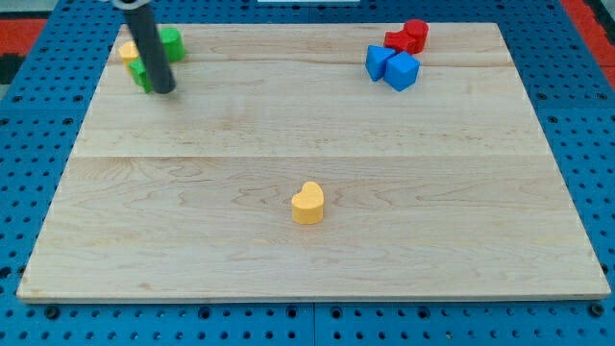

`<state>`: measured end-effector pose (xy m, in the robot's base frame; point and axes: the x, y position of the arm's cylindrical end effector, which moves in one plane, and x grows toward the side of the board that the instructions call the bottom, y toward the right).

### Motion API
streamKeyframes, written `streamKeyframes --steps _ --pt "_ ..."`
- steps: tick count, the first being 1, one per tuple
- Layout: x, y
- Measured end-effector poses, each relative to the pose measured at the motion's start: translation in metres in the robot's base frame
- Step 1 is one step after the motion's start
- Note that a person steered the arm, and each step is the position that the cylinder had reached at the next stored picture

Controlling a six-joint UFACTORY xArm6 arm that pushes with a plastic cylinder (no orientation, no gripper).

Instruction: Slide the yellow heart upwards of the board

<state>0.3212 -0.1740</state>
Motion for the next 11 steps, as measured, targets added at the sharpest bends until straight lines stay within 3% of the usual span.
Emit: streamKeyframes --steps 1,3,4,5,6,7,9,10,11 --pt "0.030 0.089" --pt "0.149 0.278" --pt "0.195 0.236" --pt "0.184 0.132" --pt "0.196 0.094" --pt "0.264 0.107" --pt "0.196 0.034" --pt "0.170 0.035" --pt "0.184 0.071"
